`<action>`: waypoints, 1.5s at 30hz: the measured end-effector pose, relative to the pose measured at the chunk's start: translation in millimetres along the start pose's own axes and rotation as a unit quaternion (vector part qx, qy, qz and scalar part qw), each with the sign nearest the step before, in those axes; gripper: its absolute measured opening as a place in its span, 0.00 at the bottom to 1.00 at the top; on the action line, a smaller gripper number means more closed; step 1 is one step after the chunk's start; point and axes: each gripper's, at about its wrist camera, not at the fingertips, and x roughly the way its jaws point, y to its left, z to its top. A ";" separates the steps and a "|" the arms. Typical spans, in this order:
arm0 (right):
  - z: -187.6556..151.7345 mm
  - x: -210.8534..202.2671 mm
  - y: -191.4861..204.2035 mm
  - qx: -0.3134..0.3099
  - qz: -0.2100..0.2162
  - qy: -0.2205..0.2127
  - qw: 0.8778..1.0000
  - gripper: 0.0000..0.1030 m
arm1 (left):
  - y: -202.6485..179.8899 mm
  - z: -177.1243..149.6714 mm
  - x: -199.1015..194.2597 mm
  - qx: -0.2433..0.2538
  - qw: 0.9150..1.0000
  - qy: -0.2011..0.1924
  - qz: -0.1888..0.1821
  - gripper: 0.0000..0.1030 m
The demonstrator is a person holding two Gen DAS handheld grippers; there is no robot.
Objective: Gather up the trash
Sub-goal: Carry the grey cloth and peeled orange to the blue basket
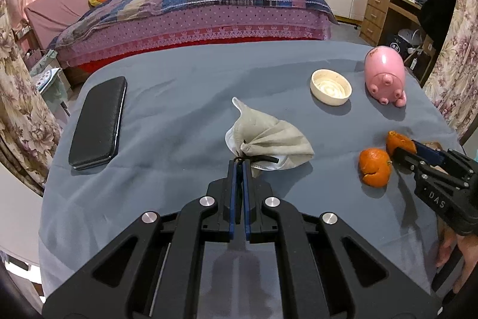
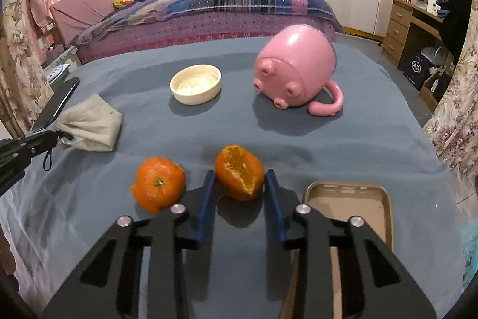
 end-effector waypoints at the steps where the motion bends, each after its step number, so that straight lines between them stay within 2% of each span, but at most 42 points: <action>1: 0.2 -0.5 0.0 0.001 -0.001 -0.003 1.000 0.30 | 0.1 1.1 -2.0 -0.002 1.000 -0.003 -0.002 0.02; 6: 0.3 -16.1 -4.0 0.004 -0.012 -0.030 0.999 0.28 | -0.5 8.2 -19.1 -0.007 1.000 -0.027 -0.002 0.02; 13: -1.4 -39.3 -27.6 0.018 -0.022 -0.041 0.999 0.28 | -11.0 20.0 -43.4 -0.005 0.999 -0.052 -0.013 0.02; 19: -12.3 -74.0 -72.1 0.040 -0.035 -0.053 0.997 0.28 | -28.2 24.1 -71.6 0.001 0.996 -0.091 -0.014 0.02; 22: -22.3 -91.0 -95.8 0.035 -0.054 -0.054 0.996 0.28 | -44.7 20.3 -84.6 0.012 0.994 -0.106 -0.020 0.02; 32: -52.7 -154.1 -187.3 0.040 -0.126 -0.060 0.989 0.28 | -113.0 6.5 -108.9 0.029 0.991 -0.112 -0.061 0.02; 39: -75.8 -189.5 -234.2 0.059 -0.156 -0.071 0.983 0.28 | -162.6 -3.9 -127.1 0.054 0.986 -0.130 -0.092 0.02; 45: -97.9 -207.5 -279.9 0.079 -0.186 -0.066 0.977 0.28 | -206.2 -14.1 -123.4 0.073 0.983 -0.119 -0.118 0.02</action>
